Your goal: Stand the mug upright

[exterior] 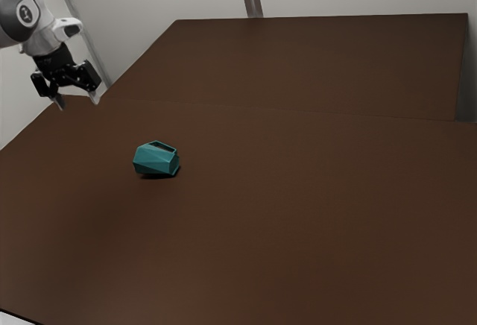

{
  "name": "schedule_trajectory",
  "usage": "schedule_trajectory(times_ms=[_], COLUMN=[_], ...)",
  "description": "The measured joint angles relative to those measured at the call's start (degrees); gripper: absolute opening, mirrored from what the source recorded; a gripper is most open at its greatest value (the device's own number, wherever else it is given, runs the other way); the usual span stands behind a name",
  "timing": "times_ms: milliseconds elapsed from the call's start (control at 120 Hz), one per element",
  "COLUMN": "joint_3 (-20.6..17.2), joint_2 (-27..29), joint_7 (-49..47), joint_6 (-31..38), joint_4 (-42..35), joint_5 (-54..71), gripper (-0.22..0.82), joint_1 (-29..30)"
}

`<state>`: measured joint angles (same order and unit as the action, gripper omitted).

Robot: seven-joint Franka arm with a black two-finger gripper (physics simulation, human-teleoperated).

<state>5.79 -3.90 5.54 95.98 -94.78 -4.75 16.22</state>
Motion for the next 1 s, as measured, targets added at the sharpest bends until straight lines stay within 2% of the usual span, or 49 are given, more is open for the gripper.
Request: schedule_trajectory(times_ms=[300,658,783,1000], joint_3=[0.78,0.73,0.56,-0.25], joint_2=[-12.42,-26.56,-29.66,-31.73], joint_7=[2.18,7.13,8.65,10.85], joint_6=[2.14,2.65,2.92,3.95], joint_4=[2.79,11.79,13.75,13.81], joint_5=[-15.32,-24.2,-26.4,-30.04], gripper=[0.6,0.6,0.6,0.6], joint_1=[5.12,5.71,5.69,5.66])
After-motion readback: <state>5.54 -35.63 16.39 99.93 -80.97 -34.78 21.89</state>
